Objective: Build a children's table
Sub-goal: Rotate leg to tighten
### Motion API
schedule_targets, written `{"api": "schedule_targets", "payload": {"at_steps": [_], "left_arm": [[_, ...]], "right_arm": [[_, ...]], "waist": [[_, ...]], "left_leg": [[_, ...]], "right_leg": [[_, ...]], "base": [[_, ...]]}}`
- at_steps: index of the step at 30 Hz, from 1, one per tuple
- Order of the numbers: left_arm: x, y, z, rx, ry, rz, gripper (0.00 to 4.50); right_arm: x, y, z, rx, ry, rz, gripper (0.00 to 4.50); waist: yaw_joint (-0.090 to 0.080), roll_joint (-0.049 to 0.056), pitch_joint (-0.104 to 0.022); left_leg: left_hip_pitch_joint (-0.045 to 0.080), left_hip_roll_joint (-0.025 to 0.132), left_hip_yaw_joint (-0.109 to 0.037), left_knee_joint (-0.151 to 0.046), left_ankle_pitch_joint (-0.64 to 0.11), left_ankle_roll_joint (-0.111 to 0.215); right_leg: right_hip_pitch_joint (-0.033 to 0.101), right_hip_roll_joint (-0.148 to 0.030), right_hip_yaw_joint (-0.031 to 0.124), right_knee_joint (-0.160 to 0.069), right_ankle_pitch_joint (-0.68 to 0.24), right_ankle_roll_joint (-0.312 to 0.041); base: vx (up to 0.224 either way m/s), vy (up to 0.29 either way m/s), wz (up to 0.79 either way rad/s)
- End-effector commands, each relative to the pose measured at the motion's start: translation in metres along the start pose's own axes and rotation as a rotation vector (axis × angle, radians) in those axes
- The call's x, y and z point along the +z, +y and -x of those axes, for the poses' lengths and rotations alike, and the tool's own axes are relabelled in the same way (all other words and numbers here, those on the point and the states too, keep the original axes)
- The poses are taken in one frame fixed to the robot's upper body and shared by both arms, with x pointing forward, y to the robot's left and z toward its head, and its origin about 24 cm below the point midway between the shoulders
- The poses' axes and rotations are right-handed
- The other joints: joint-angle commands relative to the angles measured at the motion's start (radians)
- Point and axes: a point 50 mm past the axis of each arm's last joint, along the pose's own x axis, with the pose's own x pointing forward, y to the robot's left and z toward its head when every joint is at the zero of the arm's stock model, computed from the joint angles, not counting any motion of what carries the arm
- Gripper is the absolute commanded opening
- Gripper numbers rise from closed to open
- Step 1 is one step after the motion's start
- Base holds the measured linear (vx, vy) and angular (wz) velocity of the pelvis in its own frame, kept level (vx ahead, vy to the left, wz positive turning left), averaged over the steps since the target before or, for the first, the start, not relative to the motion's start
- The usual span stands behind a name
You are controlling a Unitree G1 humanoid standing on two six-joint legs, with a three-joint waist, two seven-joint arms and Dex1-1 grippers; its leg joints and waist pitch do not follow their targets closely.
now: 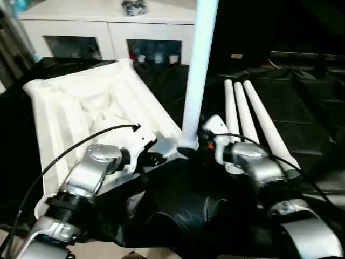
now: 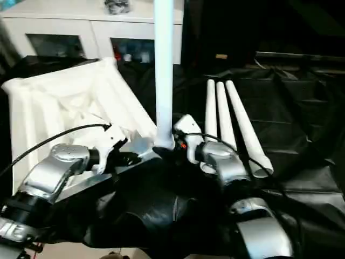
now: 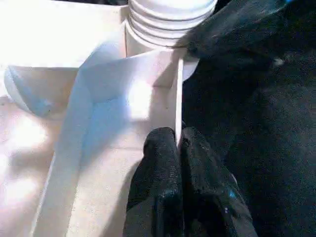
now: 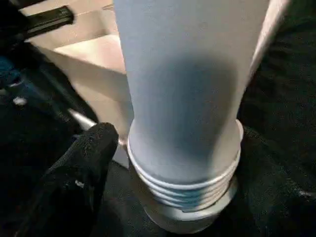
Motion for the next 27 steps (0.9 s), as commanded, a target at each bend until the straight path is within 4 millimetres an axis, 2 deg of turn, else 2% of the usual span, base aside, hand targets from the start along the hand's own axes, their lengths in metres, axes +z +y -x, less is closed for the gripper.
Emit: {"api": "schedule_targets", "payload": {"at_steps": [1, 4, 5, 8, 10, 13, 14, 18, 19, 21, 22, 23, 24, 27], "left_arm": [[0.013, -0.012, -0.003, -0.114, -0.051, -0.06, 0.0], [0.012, -0.015, 0.0, -0.154, -0.048, -0.068, 0.0], [0.011, -0.016, 0.0, -0.164, -0.048, -0.068, 0.0], [0.01, -0.018, 0.002, -0.191, -0.041, -0.069, 0.0], [0.01, -0.018, 0.002, -0.182, -0.04, -0.069, 0.0], [0.01, -0.017, 0.002, -0.174, -0.039, -0.067, 0.0], [0.009, -0.016, 0.002, -0.16, -0.034, -0.061, 0.0], [0.008, -0.012, 0.0, -0.104, -0.031, -0.036, 0.0], [0.009, -0.01, -0.001, -0.085, -0.034, -0.029, 0.0], [0.012, -0.002, -0.008, 0.032, -0.049, 0.025, 0.0], [0.015, 0.004, -0.012, 0.103, -0.058, 0.061, 0.0], [0.016, 0.005, -0.014, 0.126, -0.06, 0.074, 0.0], [0.017, 0.007, -0.016, 0.155, -0.064, 0.09, 0.0], [0.024, 0.014, -0.022, 0.249, -0.086, 0.13, 0.0]], "right_arm": [[-0.001, 0.022, -0.01, 0.221, 0.015, 0.006, 3.84], [-0.001, 0.022, -0.006, 0.243, 0.022, 0.009, 3.84], [-0.001, 0.023, -0.006, 0.245, 0.024, 0.01, 3.61], [-0.002, 0.023, -0.005, 0.246, 0.031, 0.015, 3.49], [-0.002, 0.024, -0.005, 0.251, 0.033, 0.014, 3.21], [-0.002, 0.025, -0.006, 0.26, 0.032, 0.009, 3.11], [-0.002, 0.028, -0.008, 0.272, 0.032, 0.0, 2.93], [-0.004, 0.029, -0.013, 0.243, 0.034, -0.015, 2.82], [-0.005, 0.028, -0.015, 0.218, 0.036, -0.02, 2.8], [-0.01, 0.021, -0.028, 0.018, 0.056, -0.048, 2.78], [-0.012, 0.017, -0.035, -0.101, 0.068, -0.081, 2.78], [-0.013, 0.016, -0.038, -0.139, 0.072, -0.092, 2.77], [-0.014, 0.015, -0.041, -0.183, 0.07, -0.114, 2.77], [-0.016, 0.015, -0.051, -0.289, 0.066, -0.203, 2.76]], "waist": [[0.005, -0.001, -0.059], [0.006, 0.001, -0.059], [0.007, 0.001, -0.059], [0.011, 0.001, -0.058], [0.013, 0.002, -0.058], [0.014, 0.0, -0.058], [0.015, 0.0, -0.059], [0.016, -0.001, -0.06], [0.017, -0.001, -0.06], [0.011, -0.001, -0.056], [0.002, 0.0, -0.051], [0.0, -0.001, -0.049], [-0.004, -0.003, -0.05], [-0.009, -0.006, -0.05]], "left_leg": [[0.018, 0.037, -0.003, -0.063, -0.214, 0.058], [0.016, 0.035, -0.002, -0.063, -0.201, 0.062], [0.018, 0.036, -0.002, -0.063, -0.203, 0.059], [0.019, 0.036, -0.002, -0.064, -0.221, 0.047], [0.019, 0.036, -0.003, -0.065, -0.224, 0.042], [0.018, 0.035, -0.003, -0.065, -0.218, 0.039], [0.018, 0.034, -0.003, -0.064, -0.209, 0.04], [0.017, 0.034, -0.003, -0.063, -0.2, 0.04], [0.018, 0.034, -0.004, -0.063, -0.2, 0.038], [0.018, 0.032, -0.003, -0.066, -0.219, 0.024], [0.021, 0.03, -0.002, -0.07, -0.245, 0.002], [0.023, 0.027, -0.005, -0.071, -0.266, -0.014], [0.026, 0.027, -0.009, -0.073, -0.301, -0.028], [0.021, 0.027, -0.009, -0.074, -0.295, -0.02]], "right_leg": [[0.05, -0.055, 0.032, -0.063, -0.111, -0.256], [0.047, -0.054, 0.031, -0.061, -0.09, -0.266], [0.046, -0.056, 0.031, -0.061, -0.095, -0.267], [0.044, -0.057, 0.032, -0.063, -0.119, -0.266], [0.045, -0.056, 0.033, -0.063, -0.121, -0.263], [0.046, -0.056, 0.033, -0.063, -0.123, -0.255], [0.047, -0.056, 0.033, -0.062, -0.116, -0.252], [0.046, -0.056, 0.033, -0.061, -0.104, -0.253], [0.047, -0.057, 0.033, -0.061, -0.105, -0.253], [0.043, -0.058, 0.035, -0.067, -0.145, -0.248], [0.038, -0.057, 0.036, -0.071, -0.196, -0.243], [0.038, -0.059, 0.035, -0.075, -0.245, -0.234], [0.04, -0.063, 0.034, -0.08, -0.318, -0.21], [0.04, -0.063, 0.038, -0.086, -0.33, -0.184]], "base": [[0.0, 0.0, 0.0], [0.0, 0.0, 0.0], [0.0, 0.0, 0.0], [0.0, 0.0, 0.0], [0.0, 0.0, 0.0], [0.0, 0.0, 0.0], [0.0, 0.0, 0.0], [0.0, 0.0, 0.0], [0.0, 0.0, 0.0], [0.0, 0.0, 0.0], [0.0, 0.0, 0.0], [0.0, 0.0, 0.0], [0.0, 0.0, 0.0], [0.0, 0.0, 0.0]]}}
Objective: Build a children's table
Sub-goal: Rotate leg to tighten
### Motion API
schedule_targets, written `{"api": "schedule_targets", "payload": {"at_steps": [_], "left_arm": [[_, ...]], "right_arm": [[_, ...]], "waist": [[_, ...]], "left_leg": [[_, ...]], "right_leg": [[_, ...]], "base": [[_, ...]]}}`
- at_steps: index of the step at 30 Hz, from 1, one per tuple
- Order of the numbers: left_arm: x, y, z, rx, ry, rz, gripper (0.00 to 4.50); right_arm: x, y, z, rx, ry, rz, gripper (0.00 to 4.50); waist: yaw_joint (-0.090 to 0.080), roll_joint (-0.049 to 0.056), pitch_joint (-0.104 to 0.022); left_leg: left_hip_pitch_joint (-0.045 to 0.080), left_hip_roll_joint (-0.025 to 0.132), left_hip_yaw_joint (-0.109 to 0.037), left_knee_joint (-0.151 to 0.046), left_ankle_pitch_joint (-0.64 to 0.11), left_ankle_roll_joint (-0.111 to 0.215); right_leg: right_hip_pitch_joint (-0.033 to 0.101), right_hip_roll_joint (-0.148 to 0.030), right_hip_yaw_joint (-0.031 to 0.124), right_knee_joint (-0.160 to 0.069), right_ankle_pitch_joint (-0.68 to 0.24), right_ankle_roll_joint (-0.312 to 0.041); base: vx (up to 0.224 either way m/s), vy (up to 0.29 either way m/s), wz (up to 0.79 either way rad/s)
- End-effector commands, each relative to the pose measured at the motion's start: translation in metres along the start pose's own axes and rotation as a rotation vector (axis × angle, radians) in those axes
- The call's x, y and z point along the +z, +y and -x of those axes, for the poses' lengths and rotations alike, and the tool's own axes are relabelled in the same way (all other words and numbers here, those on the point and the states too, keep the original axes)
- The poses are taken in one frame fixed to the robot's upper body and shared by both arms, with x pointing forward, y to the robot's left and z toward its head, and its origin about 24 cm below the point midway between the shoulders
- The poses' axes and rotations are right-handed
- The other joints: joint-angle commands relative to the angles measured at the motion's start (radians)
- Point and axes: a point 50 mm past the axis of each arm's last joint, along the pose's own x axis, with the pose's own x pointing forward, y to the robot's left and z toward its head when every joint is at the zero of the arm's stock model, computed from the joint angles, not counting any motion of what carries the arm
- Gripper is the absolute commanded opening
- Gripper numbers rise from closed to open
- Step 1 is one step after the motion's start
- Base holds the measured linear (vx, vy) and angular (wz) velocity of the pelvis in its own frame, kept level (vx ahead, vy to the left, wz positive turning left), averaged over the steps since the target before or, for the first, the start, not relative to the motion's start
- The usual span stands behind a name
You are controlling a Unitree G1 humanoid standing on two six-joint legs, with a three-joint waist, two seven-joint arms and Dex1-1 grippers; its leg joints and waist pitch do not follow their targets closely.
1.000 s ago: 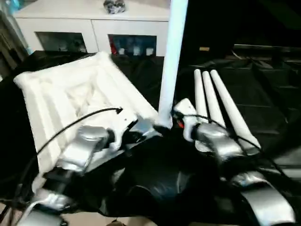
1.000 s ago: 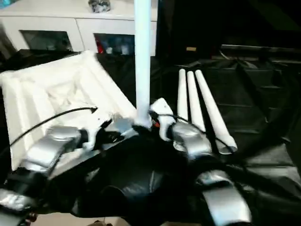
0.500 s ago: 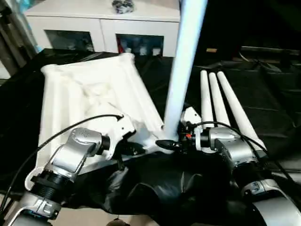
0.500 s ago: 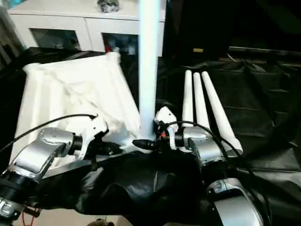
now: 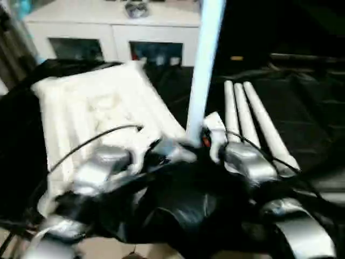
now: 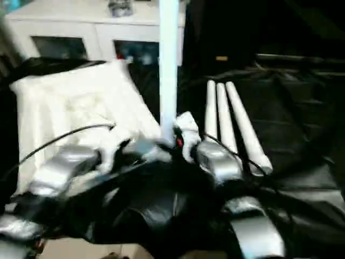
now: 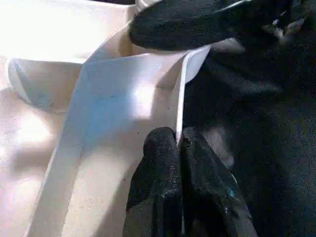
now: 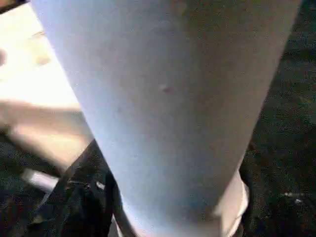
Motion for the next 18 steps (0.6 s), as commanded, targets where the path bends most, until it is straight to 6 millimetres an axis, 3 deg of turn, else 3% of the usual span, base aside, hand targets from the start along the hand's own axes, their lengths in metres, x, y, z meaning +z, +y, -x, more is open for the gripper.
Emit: {"api": "schedule_targets", "payload": {"at_steps": [1, 4, 5, 6, 9, 11, 15, 18], "left_arm": [[0.02, 0.013, -0.002, 0.165, -0.065, 0.022, 0.0], [0.03, 0.016, -0.009, 0.243, -0.096, 0.062, 0.0], [0.033, 0.015, -0.011, 0.251, -0.104, 0.066, 0.0], [0.035, 0.012, -0.015, 0.25, -0.11, 0.068, 0.0], [0.036, 0.007, -0.019, 0.234, -0.103, 0.054, 0.0], [0.036, 0.006, -0.021, 0.232, -0.105, 0.057, 0.0], [0.035, 0.005, -0.024, 0.238, -0.106, 0.049, 0.0], [0.035, 0.006, -0.024, 0.25, -0.113, 0.045, 0.0]], "right_arm": [[-0.024, 0.026, -0.015, 0.018, 0.111, -0.084, 2.75], [-0.025, 0.027, -0.022, -0.107, 0.12, -0.144, 2.75], [-0.025, 0.027, -0.023, -0.115, 0.11, -0.167, 3.31], [-0.024, 0.028, -0.024, -0.118, 0.105, -0.183, 3.45], [-0.021, 0.028, -0.026, -0.137, 0.089, -0.181, 3.66], [-0.017, 0.025, -0.026, -0.166, 0.068, -0.139, 3.9], [-0.006, 0.012, -0.02, -0.216, 0.004, -0.086, 3.9], [-0.002, 0.007, -0.017, -0.23, -0.017, -0.066, 3.9]], "waist": [[-0.001, -0.004, -0.052], [0.0, -0.007, -0.053], [0.001, -0.007, -0.054], [0.004, -0.006, -0.055], [-0.006, -0.008, -0.06], [-0.01, -0.007, -0.062], [-0.009, -0.007, -0.065], [-0.008, -0.005, -0.064]], "left_leg": [[0.019, 0.028, -0.01, -0.074, -0.302, -0.018], [0.019, 0.028, -0.007, -0.073, -0.284, -0.019], [0.017, 0.027, -0.007, -0.072, -0.28, -0.013], [0.018, 0.028, -0.008, -0.072, -0.274, -0.011], [-0.004, 0.024, -0.012, -0.072, -0.207, 0.007], [0.003, 0.024, -0.009, -0.066, -0.194, 0.015], [0.004, 0.024, -0.004, -0.058, -0.15, 0.05], [0.005, 0.025, -0.004, -0.058, -0.151, 0.06]], "right_leg": [[0.035, -0.061, 0.034, -0.091, -0.334, -0.182], [0.033, -0.06, 0.036, -0.089, -0.301, -0.185], [0.036, -0.059, 0.035, -0.088, -0.288, -0.183], [0.036, -0.061, 0.035, -0.088, -0.276, -0.183], [0.053, -0.058, 0.029, -0.072, -0.163, -0.188], [0.049, -0.058, 0.029, -0.073, -0.132, -0.201], [0.05, -0.056, 0.029, -0.066, -0.041, -0.242], [0.049, -0.055, 0.028, -0.066, -0.03, -0.248]], "base": [[0.0, 0.0, 0.0], [0.0, 0.0, 0.0], [0.0, 0.0, 0.0], [0.0, 0.0, 0.0], [0.0, 0.0, 0.0], [0.0, 0.0, 0.0], [0.0, 0.0, 0.0], [0.0, 0.0, 0.0]]}}
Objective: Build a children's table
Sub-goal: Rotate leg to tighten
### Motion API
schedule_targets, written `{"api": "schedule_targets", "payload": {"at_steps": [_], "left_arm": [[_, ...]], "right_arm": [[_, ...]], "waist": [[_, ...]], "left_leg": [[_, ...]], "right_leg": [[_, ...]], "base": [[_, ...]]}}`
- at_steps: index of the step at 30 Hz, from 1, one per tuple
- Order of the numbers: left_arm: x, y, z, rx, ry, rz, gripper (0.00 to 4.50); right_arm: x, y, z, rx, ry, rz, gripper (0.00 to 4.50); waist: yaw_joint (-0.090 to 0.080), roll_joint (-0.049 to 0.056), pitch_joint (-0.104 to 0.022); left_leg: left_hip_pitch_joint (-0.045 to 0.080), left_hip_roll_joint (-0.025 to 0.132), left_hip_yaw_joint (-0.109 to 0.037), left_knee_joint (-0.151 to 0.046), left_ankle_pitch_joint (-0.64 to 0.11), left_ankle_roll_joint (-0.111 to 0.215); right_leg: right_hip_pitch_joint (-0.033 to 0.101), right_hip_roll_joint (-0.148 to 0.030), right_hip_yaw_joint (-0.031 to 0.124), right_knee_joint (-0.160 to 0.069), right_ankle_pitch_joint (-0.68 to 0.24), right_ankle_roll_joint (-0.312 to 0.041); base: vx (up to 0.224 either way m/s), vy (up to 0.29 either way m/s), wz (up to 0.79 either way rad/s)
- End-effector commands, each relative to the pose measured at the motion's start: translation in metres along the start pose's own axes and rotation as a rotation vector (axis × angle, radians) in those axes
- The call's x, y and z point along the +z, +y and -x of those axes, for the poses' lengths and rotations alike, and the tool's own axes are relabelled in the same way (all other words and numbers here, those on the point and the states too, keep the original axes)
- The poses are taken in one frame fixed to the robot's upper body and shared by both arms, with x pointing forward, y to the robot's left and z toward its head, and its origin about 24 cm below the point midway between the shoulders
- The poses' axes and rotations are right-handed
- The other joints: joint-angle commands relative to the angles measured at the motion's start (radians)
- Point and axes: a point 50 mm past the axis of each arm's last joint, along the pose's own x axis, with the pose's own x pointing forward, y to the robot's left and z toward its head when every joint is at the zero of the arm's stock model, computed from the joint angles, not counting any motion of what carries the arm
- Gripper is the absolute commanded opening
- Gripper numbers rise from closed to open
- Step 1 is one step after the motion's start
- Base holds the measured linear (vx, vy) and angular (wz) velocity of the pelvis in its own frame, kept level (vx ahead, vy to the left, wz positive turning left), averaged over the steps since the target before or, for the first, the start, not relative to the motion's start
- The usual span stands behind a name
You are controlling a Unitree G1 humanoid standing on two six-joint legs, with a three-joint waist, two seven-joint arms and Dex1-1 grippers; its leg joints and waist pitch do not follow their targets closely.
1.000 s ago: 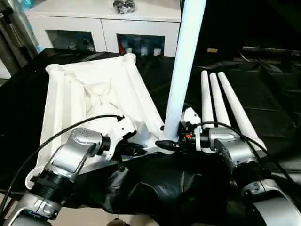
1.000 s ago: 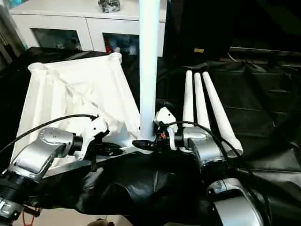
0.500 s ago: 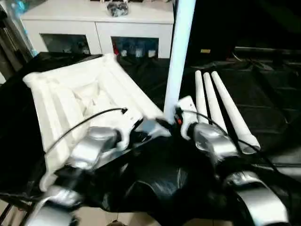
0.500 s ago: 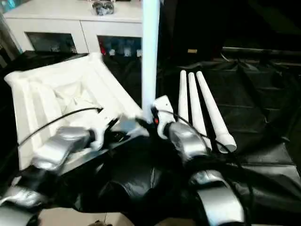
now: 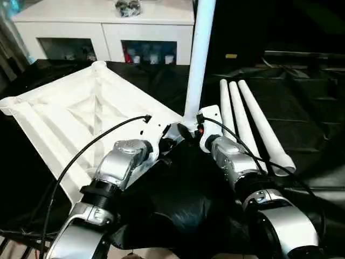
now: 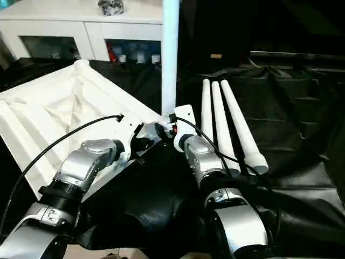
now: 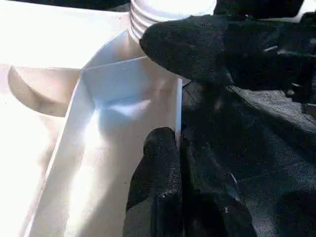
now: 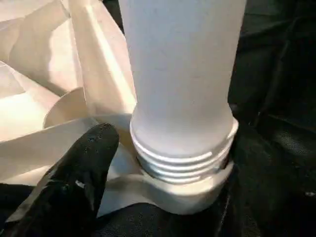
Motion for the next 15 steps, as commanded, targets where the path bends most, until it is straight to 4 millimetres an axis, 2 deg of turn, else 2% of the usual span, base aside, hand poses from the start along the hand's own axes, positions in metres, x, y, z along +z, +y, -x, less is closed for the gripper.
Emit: {"api": "schedule_targets", "payload": {"at_steps": [1, 2, 3, 4, 5, 8, 10, 11, 12, 14, 15], "left_arm": [[0.017, 0.004, -0.001, 0.054, -0.08, -0.019, 0.0], [0.02, 0.003, -0.001, 0.045, -0.105, -0.026, 0.0], [0.023, 0.002, -0.002, 0.037, -0.121, -0.031, 0.45], [0.024, 0.001, -0.002, 0.036, -0.13, -0.029, 0.45], [0.031, -0.001, -0.002, 0.03, -0.189, -0.011, 0.59], [0.038, -0.003, 0.0, 0.036, -0.228, -0.03, 0.92], [0.04, -0.001, 0.002, 0.055, -0.24, -0.047, 0.92], [0.043, 0.005, 0.008, 0.098, -0.257, -0.066, 1.0], [0.044, 0.007, 0.011, 0.116, -0.254, -0.078, 1.0], [0.043, 0.019, 0.026, 0.188, -0.225, -0.135, 1.0], [0.043, 0.024, 0.033, 0.225, -0.216, -0.142, 1.0]], "right_arm": [[-0.005, 0.0, 0.004, 0.018, 0.018, 0.021, 3.9], [-0.001, -0.003, 0.007, 0.024, -0.001, 0.03, 3.9], [0.001, -0.005, 0.008, 0.028, -0.014, 0.035, 3.93], [0.002, -0.005, 0.009, 0.029, -0.017, 0.036, 3.93], [0.006, -0.007, 0.012, 0.03, -0.035, 0.047, 3.93], [0.011, -0.008, 0.015, 0.033, -0.055, 0.076, 3.93], [0.014, -0.009, 0.015, 0.024, -0.062, 0.077, 3.93], [0.018, -0.01, 0.017, 0.008, -0.066, 0.075, 3.93], [0.019, -0.011, 0.017, 0.005, -0.063, 0.077, 3.93], [0.018, -0.011, 0.019, 0.007, -0.038, 0.091, 3.93], [0.017, -0.009, 0.019, 0.02, -0.026, 0.101, 3.93]], "waist": [[0.005, -0.002, -0.063], [0.009, 0.0, -0.063], [0.009, -0.003, -0.061], [0.013, -0.006, -0.063], [0.016, 0.0, -0.065], [0.02, 0.003, -0.064], [0.02, 0.003, -0.064], [0.02, 0.011, -0.064], [0.018, 0.008, -0.064], [0.017, 0.01, -0.065], [0.015, 0.011, -0.064]], "left_leg": [[0.013, 0.026, -0.003, -0.059, -0.159, 0.06], [0.014, 0.026, -0.003, -0.058, -0.167, 0.059], [0.013, 0.025, -0.003, -0.06, -0.168, 0.061], [0.012, 0.025, -0.003, -0.058, -0.16, 0.063], [0.014, 0.027, -0.003, -0.057, -0.16, 0.058], [0.014, 0.03, -0.004, -0.057, -0.156, 0.054], [0.011, 0.027, -0.005, -0.057, -0.15, 0.055], [0.013, 0.027, -0.006, -0.056, -0.149, 0.054], [0.012, 0.028, -0.006, -0.056, -0.15, 0.054], [0.012, 0.031, -0.009, -0.058, -0.144, 0.049], [0.015, 0.031, -0.007, -0.058, -0.154, 0.042]], "right_leg": [[0.055, -0.055, 0.03, -0.062, -0.038, -0.248], [0.055, -0.055, 0.031, -0.064, -0.046, -0.241], [0.057, -0.053, 0.031, -0.066, -0.05, -0.235], [0.059, -0.055, 0.032, -0.064, -0.046, -0.229], [0.058, -0.058, 0.032, -0.066, -0.047, -0.236], [0.056, -0.055, 0.031, -0.062, -0.02, -0.245], [0.06, -0.054, 0.03, -0.059, -0.001, -0.241], [0.059, -0.054, 0.03, -0.058, 0.002, -0.24], [0.059, -0.054, 0.03, -0.059, 0.005, -0.239], [0.061, -0.054, 0.028, -0.054, 0.01, -0.236], [0.058, -0.052, 0.028, -0.056, -0.004, -0.234]], "base": [[0.0, 0.0, 0.0], [0.0, 0.0, 0.0], [0.0, 0.0, 0.0], [0.0, 0.0, 0.0], [0.0, 0.0, 0.0], [0.0, 0.0, 0.0], [0.0, 0.0, 0.0], [0.0, 0.0, 0.0], [0.0, 0.0, 0.0], [0.0, 0.0, 0.0], [0.0, 0.0, 0.0]]}}
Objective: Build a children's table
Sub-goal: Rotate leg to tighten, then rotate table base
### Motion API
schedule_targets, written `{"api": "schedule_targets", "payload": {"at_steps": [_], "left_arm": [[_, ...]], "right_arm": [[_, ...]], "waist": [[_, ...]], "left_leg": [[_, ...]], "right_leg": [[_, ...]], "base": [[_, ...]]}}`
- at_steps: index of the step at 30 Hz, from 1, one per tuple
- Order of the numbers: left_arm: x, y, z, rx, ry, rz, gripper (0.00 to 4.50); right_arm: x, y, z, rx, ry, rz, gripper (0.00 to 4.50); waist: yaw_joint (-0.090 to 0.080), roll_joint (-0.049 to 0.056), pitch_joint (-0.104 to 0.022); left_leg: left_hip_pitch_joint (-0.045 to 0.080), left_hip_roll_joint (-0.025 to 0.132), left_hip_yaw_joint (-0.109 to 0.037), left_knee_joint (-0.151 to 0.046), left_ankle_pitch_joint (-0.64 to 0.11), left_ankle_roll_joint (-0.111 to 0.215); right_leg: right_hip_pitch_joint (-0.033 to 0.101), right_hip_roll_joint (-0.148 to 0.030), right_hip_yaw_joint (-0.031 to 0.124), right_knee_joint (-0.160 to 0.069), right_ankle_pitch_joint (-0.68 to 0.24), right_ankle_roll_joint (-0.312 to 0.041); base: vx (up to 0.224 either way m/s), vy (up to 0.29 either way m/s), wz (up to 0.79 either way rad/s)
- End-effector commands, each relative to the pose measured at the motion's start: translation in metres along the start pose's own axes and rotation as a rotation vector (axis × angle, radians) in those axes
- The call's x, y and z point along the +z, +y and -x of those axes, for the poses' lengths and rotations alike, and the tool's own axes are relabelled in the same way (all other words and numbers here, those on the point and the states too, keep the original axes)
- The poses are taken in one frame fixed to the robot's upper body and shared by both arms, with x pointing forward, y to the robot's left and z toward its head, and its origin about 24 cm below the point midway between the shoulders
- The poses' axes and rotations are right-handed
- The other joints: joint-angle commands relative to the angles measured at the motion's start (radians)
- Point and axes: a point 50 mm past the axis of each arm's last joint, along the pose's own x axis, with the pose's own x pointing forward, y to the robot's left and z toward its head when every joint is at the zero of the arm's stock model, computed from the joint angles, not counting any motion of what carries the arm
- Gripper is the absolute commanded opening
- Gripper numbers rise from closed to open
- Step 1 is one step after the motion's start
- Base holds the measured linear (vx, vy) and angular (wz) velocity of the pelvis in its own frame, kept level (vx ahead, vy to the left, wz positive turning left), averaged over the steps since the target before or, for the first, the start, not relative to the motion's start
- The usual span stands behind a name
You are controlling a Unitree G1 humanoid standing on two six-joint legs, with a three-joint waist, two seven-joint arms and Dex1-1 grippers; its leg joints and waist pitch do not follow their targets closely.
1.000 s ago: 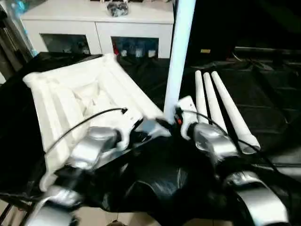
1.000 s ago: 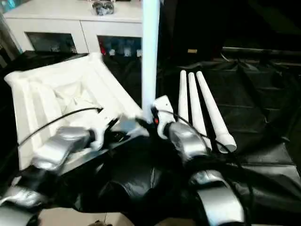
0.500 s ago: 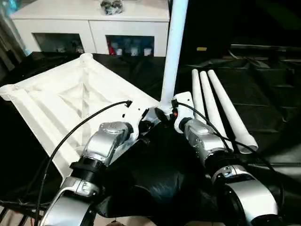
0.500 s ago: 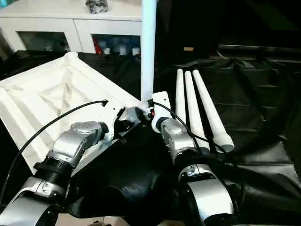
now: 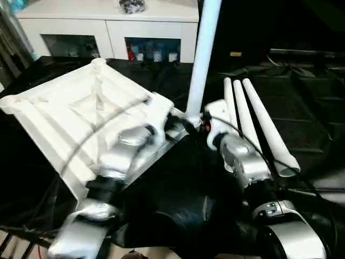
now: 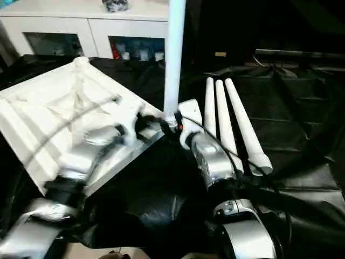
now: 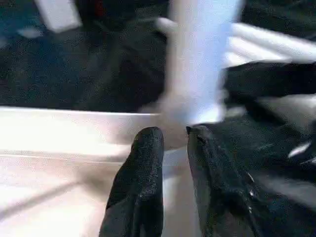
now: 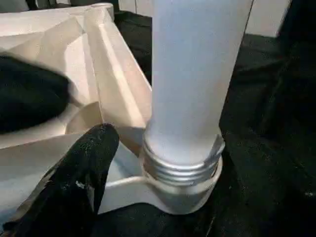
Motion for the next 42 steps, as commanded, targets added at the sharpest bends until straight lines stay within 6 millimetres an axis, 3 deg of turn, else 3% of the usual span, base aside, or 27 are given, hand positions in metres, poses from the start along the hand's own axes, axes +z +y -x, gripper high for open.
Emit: {"api": "schedule_targets", "payload": {"at_steps": [1, 3, 4, 5, 6, 7, 9, 10, 12, 13, 14, 15, 16, 19, 20, 22, 26, 30, 36, 38, 39, 42], "left_arm": [[0.001, 0.013, 0.011, 0.085, 0.024, -0.025, 1.0], [0.002, 0.027, 0.027, 0.154, 0.042, -0.066, 1.0], [0.003, 0.036, 0.037, 0.19, 0.058, -0.109, 1.0], [0.003, 0.045, 0.049, 0.234, 0.08, -0.151, 1.0], [0.003, 0.054, 0.059, 0.281, 0.102, -0.179, 1.0], [0.003, 0.058, 0.065, 0.308, 0.115, -0.191, 1.0], [-0.003, 0.072, 0.089, 0.392, 0.198, -0.239, 1.0], [-0.007, 0.076, 0.098, 0.416, 0.238, -0.253, 1.0], [-0.011, 0.08, 0.107, 0.437, 0.283, -0.263, 1.0], [-0.014, 0.082, 0.114, 0.46, 0.315, -0.267, 1.0], [-0.017, 0.085, 0.122, 0.489, 0.347, -0.271, 1.0], [-0.019, 0.087, 0.129, 0.508, 0.373, -0.271, 1.0], [-0.021, 0.089, 0.134, 0.523, 0.393, -0.271, 1.0], [-0.03, 0.094, 0.147, 0.553, 0.472, -0.275, 1.0], [-0.032, 0.095, 0.149, 0.552, 0.49, -0.279, 0.73], [-0.042, 0.096, 0.161, 0.553, 0.593, -0.33, 0.66], [-0.049, 0.096, 0.17, 0.548, 0.67, -0.343, 0.3], [-0.057, 0.085, 0.166, 0.429, 0.69, -0.274, 0.06], [-0.076, 0.073, 0.163, 0.256, 0.747, -0.251, 0.0], [-0.077, 0.07, 0.162, 0.216, 0.744, -0.238, 0.0], [-0.078, 0.067, 0.161, 0.179, 0.747, -0.224, 0.0], [-0.078, 0.053, 0.16, 0.024, 0.745, -0.212, 0.0]], "right_arm": [[-0.008, 0.003, 0.002, 0.018, 0.045, 0.013, 3.93], [-0.012, 0.008, 0.004, 0.058, 0.071, 0.052, 3.93], [-0.014, 0.011, 0.004, 0.077, 0.084, 0.066, 3.93], [-0.016, 0.014, 0.005, 0.096, 0.102, 0.066, 3.93], [-0.017, 0.015, 0.006, 0.109, 0.117, 0.065, 3.93], [-0.018, 0.016, 0.006, 0.115, 0.126, 0.062, 3.93], [-0.02, 0.019, 0.008, 0.132, 0.156, 0.047, 3.93], [-0.021, 0.02, 0.009, 0.138, 0.17, 0.043, 3.93], [-0.023, 0.021, 0.009, 0.141, 0.185, 0.045, 3.93], [-0.025, 0.021, 0.009, 0.141, 0.2, 0.044, 3.93], [-0.026, 0.021, 0.008, 0.143, 0.211, 0.045, 3.93], [-0.027, 0.022, 0.008, 0.145, 0.217, 0.048, 3.93], [-0.027, 0.022, 0.007, 0.147, 0.22, 0.051, 3.93], [-0.027, 0.025, 0.004, 0.156, 0.227, 0.053, 3.93], [-0.027, 0.025, 0.004, 0.157, 0.229, 0.052, 3.93], [-0.026, 0.027, 0.003, 0.162, 0.24, 0.045, 3.93], [-0.027, 0.026, 0.002, 0.159, 0.254, 0.04, 3.52], [-0.028, 0.027, -0.001, 0.165, 0.264, 0.034, 3.12], [-0.031, 0.03, -0.009, 0.176, 0.262, 0.033, 2.64], [-0.031, 0.031, -0.01, 0.179, 0.259, 0.027, 2.64], [-0.031, 0.031, -0.012, 0.18, 0.258, 0.024, 2.38], [-0.029, 0.033, -0.016, 0.188, 0.254, 0.031, 2.19]], "waist": [[0.002, 0.003, -0.069], [0.004, 0.005, -0.068], [0.006, -0.007, -0.069], [0.002, -0.001, -0.066], [0.0, -0.009, -0.066], [0.0, -0.003, -0.063], [0.002, -0.004, -0.06], [0.001, -0.01, -0.057], [0.004, 0.0, -0.058], [0.002, -0.008, -0.055], [0.006, -0.005, -0.058], [0.004, -0.017, -0.057], [0.006, -0.009, -0.056], [0.004, -0.013, -0.057], [0.005, -0.014, -0.058], [0.007, -0.017, -0.059], [0.009, -0.017, -0.059], [0.01, -0.014, -0.057], [0.007, -0.014, -0.055], [0.006, -0.013, -0.056], [0.006, -0.013, -0.058], [0.005, -0.014, -0.057]], "left_leg": [[0.017, 0.027, -0.005, -0.057, -0.16, 0.039], [0.018, 0.027, -0.005, -0.058, -0.168, 0.026], [0.015, 0.032, -0.006, -0.06, -0.158, 0.026], [0.013, 0.028, -0.007, -0.062, -0.159, 0.025], [0.015, 0.028, -0.006, -0.062, -0.164, 0.025], [0.017, 0.029, -0.006, -0.064, -0.179, 0.02], [0.02, 0.03, -0.005, -0.066, -0.199, 0.007], [0.015, 0.03, -0.008, -0.071, -0.208, 0.003], [0.024, 0.03, -0.007, -0.07, -0.226, -0.013], [0.022, 0.028, -0.005, -0.072, -0.231, -0.016], [0.023, 0.028, -0.007, -0.071, -0.231, -0.022], [0.023, 0.03, -0.005, -0.071, -0.229, -0.022], [0.021, 0.027, -0.007, -0.072, -0.228, -0.024], [0.022, 0.026, -0.008, -0.071, -0.236, -0.032], [0.022, 0.025, -0.008, -0.071, -0.228, -0.032], [0.022, 0.026, -0.008, -0.07, -0.215, -0.027], [0.022, 0.025, -0.008, -0.069, -0.205, -0.028], [0.023, 0.024, -0.008, -0.071, -0.236, -0.041], [0.023, 0.024, -0.01, -0.072, -0.283, -0.047], [0.022, 0.024, -0.012, -0.073, -0.278, -0.049], [0.023, 0.024, -0.011, -0.071, -0.27, -0.049], [0.021, 0.024, -0.012, -0.072, -0.266, -0.045]], "right_leg": [[0.057, -0.052, 0.031, -0.059, -0.014, -0.234], [0.057, -0.052, 0.032, -0.06, -0.035, -0.234], [0.059, -0.054, 0.031, -0.056, -0.031, -0.231], [0.057, -0.05, 0.03, -0.055, -0.048, -0.219], [0.056, -0.051, 0.031, -0.058, -0.059, -0.215], [0.053, -0.052, 0.033, -0.06, -0.093, -0.213], [0.049, -0.051, 0.034, -0.064, -0.132, -0.205], [0.05, -0.051, 0.033, -0.062, -0.155, -0.195], [0.04, -0.05, 0.036, -0.065, -0.171, -0.189], [0.039, -0.048, 0.036, -0.068, -0.177, -0.187], [0.04, -0.049, 0.037, -0.065, -0.17, -0.186], [0.04, -0.05, 0.037, -0.065, -0.165, -0.187], [0.039, -0.049, 0.037, -0.063, -0.167, -0.187], [0.039, -0.048, 0.037, -0.062, -0.142, -0.191], [0.04, -0.048, 0.037, -0.061, -0.126, -0.192], [0.04, -0.048, 0.037, -0.057, -0.105, -0.195], [0.04, -0.048, 0.037, -0.055, -0.1, -0.194], [0.037, -0.05, 0.038, -0.057, -0.127, -0.206], [0.036, -0.054, 0.04, -0.063, -0.183, -0.2], [0.038, -0.054, 0.039, -0.06, -0.178, -0.201], [0.037, -0.053, 0.039, -0.058, -0.16, -0.204], [0.039, -0.054, 0.038, -0.056, -0.154, -0.215]], "base": [[0.0, 0.0, 0.0], [0.0, 0.0, 0.0], [0.0, 0.0, 0.0], [0.0, 0.0, 0.0], [0.0, 0.0, 0.0], [0.0, 0.0, 0.0], [0.0, 0.0, 0.0], [0.0, 0.0, 0.0], [0.0, 0.0, 0.0], [0.0, 0.0, 0.0], [0.0, 0.0, 0.0], [0.0, 0.0, 0.0], [0.0, 0.0, 0.0], [0.0, 0.0, 0.0], [0.0, 0.0, 0.0], [0.0, 0.0, 0.0], [0.0, 0.0, 0.0], [0.0, 0.0, 0.0], [0.0, 0.0, 0.0], [0.0, 0.0, 0.0], [0.0, 0.0, 0.0], [0.0, 0.0, 0.0]]}}
